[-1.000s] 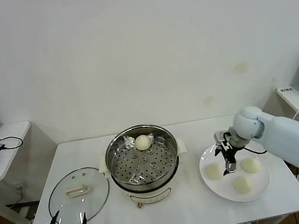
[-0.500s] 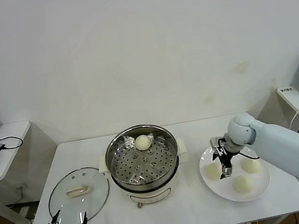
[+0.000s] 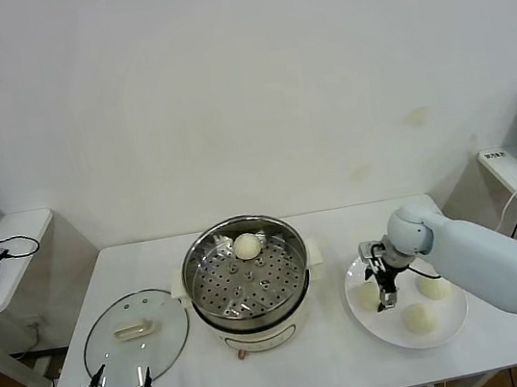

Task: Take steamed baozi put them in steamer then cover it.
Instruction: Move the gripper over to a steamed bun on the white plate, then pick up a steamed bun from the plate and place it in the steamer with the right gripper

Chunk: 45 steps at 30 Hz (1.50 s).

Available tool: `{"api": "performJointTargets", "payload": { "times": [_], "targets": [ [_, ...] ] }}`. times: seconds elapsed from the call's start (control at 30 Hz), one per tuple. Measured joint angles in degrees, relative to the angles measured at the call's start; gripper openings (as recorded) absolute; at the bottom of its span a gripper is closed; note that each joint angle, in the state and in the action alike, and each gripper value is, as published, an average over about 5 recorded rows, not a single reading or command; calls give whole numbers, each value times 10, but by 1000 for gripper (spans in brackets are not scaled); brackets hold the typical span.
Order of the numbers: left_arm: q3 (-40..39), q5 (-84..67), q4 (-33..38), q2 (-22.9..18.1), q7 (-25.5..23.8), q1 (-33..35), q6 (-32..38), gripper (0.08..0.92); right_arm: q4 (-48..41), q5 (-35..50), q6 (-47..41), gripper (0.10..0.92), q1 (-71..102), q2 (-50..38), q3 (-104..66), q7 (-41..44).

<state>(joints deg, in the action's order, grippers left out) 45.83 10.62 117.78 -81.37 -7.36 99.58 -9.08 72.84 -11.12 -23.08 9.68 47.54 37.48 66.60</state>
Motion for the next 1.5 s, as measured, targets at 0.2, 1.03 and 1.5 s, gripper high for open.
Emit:
{"api": "performJointTargets", "payload": {
  "times": [0.2, 1.03, 1.5],
  "targets": [
    [-1, 0, -3, -1, 0, 0, 0, 823, -2, 3, 0, 708, 2, 0, -2, 1],
    [-9, -4, 7, -3, 2, -8, 1, 823, 68, 102, -30, 653, -156, -65, 65, 29],
    [-6, -11, 26, -2, 3, 5, 1, 823, 53, 245, -72, 653, -377, 23, 172, 52]
  ]
}}
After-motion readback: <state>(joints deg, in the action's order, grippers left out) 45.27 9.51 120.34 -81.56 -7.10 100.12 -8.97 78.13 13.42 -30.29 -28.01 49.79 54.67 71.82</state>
